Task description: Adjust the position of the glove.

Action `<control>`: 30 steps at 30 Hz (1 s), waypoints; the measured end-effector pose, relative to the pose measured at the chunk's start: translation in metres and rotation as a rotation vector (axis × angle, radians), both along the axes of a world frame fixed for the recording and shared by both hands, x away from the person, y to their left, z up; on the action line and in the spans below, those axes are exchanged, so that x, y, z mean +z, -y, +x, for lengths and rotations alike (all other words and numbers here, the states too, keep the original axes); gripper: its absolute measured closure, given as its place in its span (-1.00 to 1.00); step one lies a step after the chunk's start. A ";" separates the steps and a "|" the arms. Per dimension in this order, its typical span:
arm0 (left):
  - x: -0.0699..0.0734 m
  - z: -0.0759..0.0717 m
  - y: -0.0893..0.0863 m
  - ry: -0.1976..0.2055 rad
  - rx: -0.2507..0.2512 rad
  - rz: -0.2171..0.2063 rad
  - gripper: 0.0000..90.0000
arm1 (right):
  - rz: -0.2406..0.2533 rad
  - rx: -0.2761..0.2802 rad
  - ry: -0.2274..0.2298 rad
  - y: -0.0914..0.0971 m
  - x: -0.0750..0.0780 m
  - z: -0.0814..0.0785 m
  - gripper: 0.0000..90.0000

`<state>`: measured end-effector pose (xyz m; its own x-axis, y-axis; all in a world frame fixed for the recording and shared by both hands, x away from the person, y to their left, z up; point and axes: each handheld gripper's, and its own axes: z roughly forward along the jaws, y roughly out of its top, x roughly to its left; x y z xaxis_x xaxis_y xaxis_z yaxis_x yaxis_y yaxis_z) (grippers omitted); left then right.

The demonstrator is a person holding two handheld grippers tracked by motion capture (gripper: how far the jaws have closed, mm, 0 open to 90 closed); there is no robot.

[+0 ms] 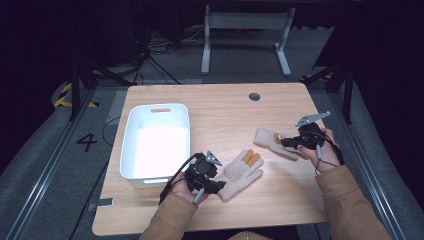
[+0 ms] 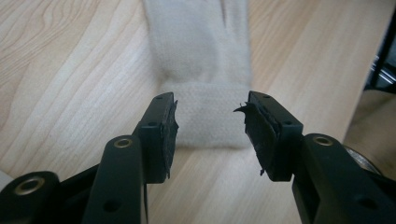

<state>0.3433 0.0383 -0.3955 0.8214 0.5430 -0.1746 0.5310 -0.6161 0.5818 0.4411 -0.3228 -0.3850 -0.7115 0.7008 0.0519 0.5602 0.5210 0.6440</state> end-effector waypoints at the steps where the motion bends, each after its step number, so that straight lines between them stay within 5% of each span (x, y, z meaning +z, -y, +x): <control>1: 0.002 0.000 -0.002 -0.004 -0.017 -0.002 0.17 | -0.007 0.020 -0.002 -0.005 -0.001 0.000 1.00; 9: 0.016 -0.003 -0.013 -0.024 -0.075 0.003 0.12 | -0.009 0.099 -0.005 -0.019 0.000 0.002 1.00; 18: 0.021 -0.008 -0.018 -0.039 -0.074 0.004 0.02 | -0.003 0.190 -0.019 -0.057 -0.003 0.013 1.00; 30: 0.024 -0.014 -0.021 -0.034 -0.060 0.008 -0.05 | -0.034 0.232 -0.048 -0.089 -0.022 0.022 1.00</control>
